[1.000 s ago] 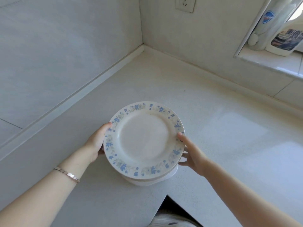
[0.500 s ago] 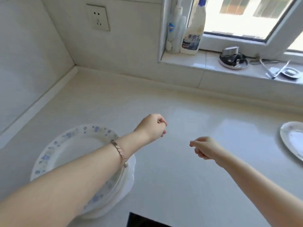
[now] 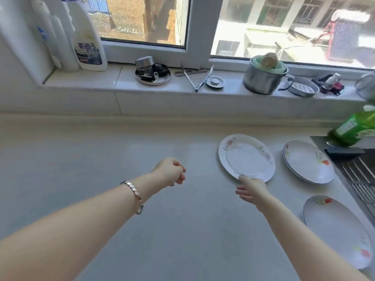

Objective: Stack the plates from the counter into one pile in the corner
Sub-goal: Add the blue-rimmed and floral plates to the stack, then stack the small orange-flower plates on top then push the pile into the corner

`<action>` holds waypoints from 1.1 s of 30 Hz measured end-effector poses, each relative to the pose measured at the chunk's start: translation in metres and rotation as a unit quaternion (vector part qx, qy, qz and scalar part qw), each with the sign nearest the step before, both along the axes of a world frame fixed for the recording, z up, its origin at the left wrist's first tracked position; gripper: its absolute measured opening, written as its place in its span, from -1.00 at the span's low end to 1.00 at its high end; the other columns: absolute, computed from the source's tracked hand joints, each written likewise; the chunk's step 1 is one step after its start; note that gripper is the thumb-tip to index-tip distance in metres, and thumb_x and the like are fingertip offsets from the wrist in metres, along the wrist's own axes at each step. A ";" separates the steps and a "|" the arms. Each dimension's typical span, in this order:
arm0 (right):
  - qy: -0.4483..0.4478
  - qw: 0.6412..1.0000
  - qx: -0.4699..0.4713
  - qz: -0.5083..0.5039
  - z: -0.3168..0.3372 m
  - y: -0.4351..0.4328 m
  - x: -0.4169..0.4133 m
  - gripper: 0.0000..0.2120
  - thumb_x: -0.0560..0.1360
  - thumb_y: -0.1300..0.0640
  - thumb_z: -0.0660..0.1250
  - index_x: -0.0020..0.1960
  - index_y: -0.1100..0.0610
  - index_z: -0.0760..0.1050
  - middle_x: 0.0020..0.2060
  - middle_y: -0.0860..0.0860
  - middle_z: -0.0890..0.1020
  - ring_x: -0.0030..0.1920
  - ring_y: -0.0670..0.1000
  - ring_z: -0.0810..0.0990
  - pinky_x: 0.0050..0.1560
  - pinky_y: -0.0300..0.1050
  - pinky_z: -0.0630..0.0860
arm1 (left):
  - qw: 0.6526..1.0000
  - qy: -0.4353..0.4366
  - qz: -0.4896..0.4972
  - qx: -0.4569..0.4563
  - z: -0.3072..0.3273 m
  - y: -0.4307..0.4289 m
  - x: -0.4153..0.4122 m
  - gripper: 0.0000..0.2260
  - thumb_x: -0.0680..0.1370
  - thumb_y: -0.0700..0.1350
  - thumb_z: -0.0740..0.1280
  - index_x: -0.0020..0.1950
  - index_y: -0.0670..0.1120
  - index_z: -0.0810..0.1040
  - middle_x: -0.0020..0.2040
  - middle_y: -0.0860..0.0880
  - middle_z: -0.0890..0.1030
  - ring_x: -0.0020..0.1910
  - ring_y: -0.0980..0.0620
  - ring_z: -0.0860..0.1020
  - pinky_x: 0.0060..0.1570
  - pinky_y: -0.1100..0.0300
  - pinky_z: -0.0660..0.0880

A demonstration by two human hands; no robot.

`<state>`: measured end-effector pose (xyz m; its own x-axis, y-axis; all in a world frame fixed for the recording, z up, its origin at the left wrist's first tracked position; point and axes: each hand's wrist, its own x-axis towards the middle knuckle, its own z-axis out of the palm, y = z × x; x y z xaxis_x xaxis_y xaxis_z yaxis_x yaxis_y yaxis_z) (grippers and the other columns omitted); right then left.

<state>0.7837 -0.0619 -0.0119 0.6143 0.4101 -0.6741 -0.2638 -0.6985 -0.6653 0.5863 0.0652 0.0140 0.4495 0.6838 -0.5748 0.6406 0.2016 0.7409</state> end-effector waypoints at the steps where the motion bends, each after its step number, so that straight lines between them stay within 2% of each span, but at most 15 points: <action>1: 0.021 0.998 0.004 -0.066 -0.009 -0.003 0.023 -0.60 0.56 0.16 0.19 0.34 0.32 0.34 0.13 0.30 0.55 0.13 0.24 0.57 0.03 -0.07 0.53 | 1.000 0.004 0.006 -0.006 -0.004 -0.002 0.017 -0.80 0.53 -0.27 0.08 -0.11 -0.11 0.48 -0.30 0.00 0.57 -0.32 0.08 0.53 -0.31 0.25 0.39; 2: 0.039 0.992 0.004 -0.121 -0.017 -0.006 0.044 -0.57 0.56 0.15 0.20 0.37 0.32 0.31 0.28 0.33 0.47 0.27 0.25 0.50 0.18 -0.03 0.50 | 1.000 0.011 0.012 -0.010 -0.009 -0.004 0.031 -0.80 0.53 -0.27 0.09 -0.12 -0.11 0.48 -0.29 0.00 0.57 -0.31 0.07 0.54 -0.31 0.25 0.39; 3: 0.055 0.985 0.003 -0.164 -0.026 -0.008 0.063 -0.54 0.56 0.13 0.20 0.39 0.31 0.29 0.33 0.33 0.41 0.31 0.23 0.46 0.23 -0.04 0.47 | 1.000 0.019 0.018 -0.014 -0.013 -0.006 0.042 -0.80 0.53 -0.27 0.09 -0.14 -0.10 0.48 -0.29 0.00 0.58 -0.31 0.07 0.54 -0.31 0.24 0.39; 6: 0.115 0.963 0.039 -0.239 -0.052 -0.008 0.103 -0.50 0.55 0.09 0.24 0.42 0.26 0.26 0.36 0.23 0.41 0.32 0.18 0.45 0.22 -0.06 0.42 | 0.998 0.040 0.032 -0.036 -0.026 -0.011 0.064 -0.78 0.54 -0.27 0.10 -0.19 -0.08 0.47 -0.29 -0.01 0.57 -0.31 0.07 0.54 -0.31 0.24 0.38; 9: 0.145 0.948 0.084 -0.270 -0.073 -0.002 0.128 -0.50 0.51 0.16 0.31 0.40 0.29 0.29 0.33 0.22 0.45 0.29 0.18 0.48 0.16 -0.03 0.45 | 0.996 0.061 0.047 -0.046 -0.032 -0.013 0.078 -0.79 0.54 -0.27 0.10 -0.19 -0.08 0.47 -0.28 -0.02 0.58 -0.30 0.06 0.54 -0.31 0.24 0.38; 12: 0.140 0.949 0.108 -0.262 -0.086 -0.004 0.135 -0.60 0.51 0.31 0.28 0.34 0.33 0.35 0.21 0.22 0.54 0.05 0.18 0.61 0.07 -0.05 0.48 | 0.993 0.079 0.062 -0.054 -0.033 -0.013 0.088 -0.78 0.55 -0.26 0.10 -0.20 -0.07 0.46 -0.26 -0.02 0.58 -0.29 0.07 0.55 -0.31 0.25 0.40; 14: 0.171 0.943 0.136 -0.251 -0.089 -0.007 0.137 -0.64 0.52 0.34 0.25 0.31 0.34 0.37 0.06 0.19 0.59 -0.17 0.06 0.59 0.05 -0.09 0.48 | 0.992 0.081 0.070 -0.063 -0.034 -0.014 0.093 -0.79 0.55 -0.25 0.10 -0.17 -0.08 0.48 -0.25 -0.03 0.59 -0.29 0.08 0.56 -0.31 0.25 0.41; 15: 0.192 0.940 0.155 -0.237 -0.087 -0.009 0.139 -0.68 0.53 0.34 0.24 0.28 0.32 0.39 -0.04 0.15 0.63 -0.21 0.02 0.57 0.02 -0.13 0.50 | 0.991 0.080 0.078 -0.069 -0.034 -0.016 0.097 -0.81 0.56 -0.25 0.11 -0.13 -0.10 0.49 -0.25 -0.03 0.58 -0.29 0.07 0.56 -0.30 0.25 0.43; 17: 0.217 0.937 0.179 -0.206 -0.079 -0.014 0.143 -0.83 0.54 0.31 0.22 0.13 0.23 0.44 -0.33 0.01 0.70 -0.28 -0.03 0.64 -0.21 -0.28 0.59 | 0.987 0.065 0.114 -0.089 -0.035 -0.021 0.104 -0.87 0.57 -0.22 0.14 -0.02 -0.16 0.48 -0.23 -0.07 0.58 -0.28 0.05 0.56 -0.24 0.21 0.47; 19: 0.227 0.941 0.183 -0.173 -0.068 -0.023 0.144 -0.91 0.55 0.29 0.21 -0.03 0.17 0.47 -0.46 -0.09 0.68 -0.42 -0.14 0.66 -0.40 -0.37 0.57 | 0.975 0.023 0.173 -0.141 -0.034 -0.027 0.111 -0.82 0.59 -0.10 0.19 0.11 -0.17 0.42 -0.16 -0.14 0.58 -0.22 -0.03 0.58 -0.17 0.16 0.51; 23: 0.236 0.944 0.217 -0.082 -0.044 -0.051 0.139 -0.83 0.53 0.32 0.19 -0.10 0.14 0.51 -0.42 -0.08 0.69 -0.44 -0.15 0.65 -0.39 -0.35 0.57 | 0.912 -0.145 0.287 -0.253 -0.028 -0.030 0.128 -0.51 0.53 0.24 0.15 0.23 -0.13 0.36 0.08 -0.21 0.55 -0.03 -0.20 0.58 -0.09 -0.03 0.54; 26: 0.227 0.943 0.244 -0.010 -0.022 -0.071 0.139 -0.83 0.49 0.34 0.23 -0.06 0.18 0.57 -0.36 -0.01 0.71 -0.39 -0.05 0.67 -0.34 -0.26 0.60 | 0.898 -0.238 0.251 -0.271 -0.020 -0.031 0.137 -0.48 0.52 0.31 0.07 0.21 -0.01 0.54 0.05 -0.04 0.65 0.00 -0.10 0.60 0.00 -0.01 0.53; 30: 0.181 0.952 0.243 0.034 -0.009 -0.089 0.133 -0.78 0.38 0.27 0.36 0.02 0.19 0.59 -0.30 0.03 0.72 -0.36 0.00 0.68 -0.30 -0.21 0.61 | 0.923 -0.175 0.265 -0.216 -0.026 -0.045 0.136 -0.67 0.52 0.21 0.20 0.06 0.02 0.58 -0.10 0.01 0.69 -0.10 -0.04 0.62 -0.10 0.04 0.55; 32: 0.200 0.949 0.245 -0.008 -0.011 -0.098 0.121 -0.77 0.47 0.14 0.33 0.09 0.21 0.56 -0.27 0.05 0.71 -0.33 0.00 0.68 -0.28 -0.20 0.61 | 0.928 -0.148 0.293 -0.178 -0.033 -0.055 0.135 -0.68 0.53 0.19 0.20 0.03 -0.03 0.55 -0.16 0.00 0.65 -0.17 -0.04 0.59 -0.18 0.06 0.52; 33: 0.235 0.937 0.249 -0.062 -0.016 -0.102 0.115 -0.74 0.54 0.04 0.24 0.08 0.20 0.55 -0.27 0.06 0.71 -0.31 0.00 0.69 -0.28 -0.18 0.62 | 0.925 -0.145 0.310 -0.166 -0.035 -0.059 0.135 -0.69 0.54 0.17 0.20 0.00 -0.05 0.54 -0.16 -0.01 0.62 -0.20 -0.04 0.57 -0.19 0.05 0.51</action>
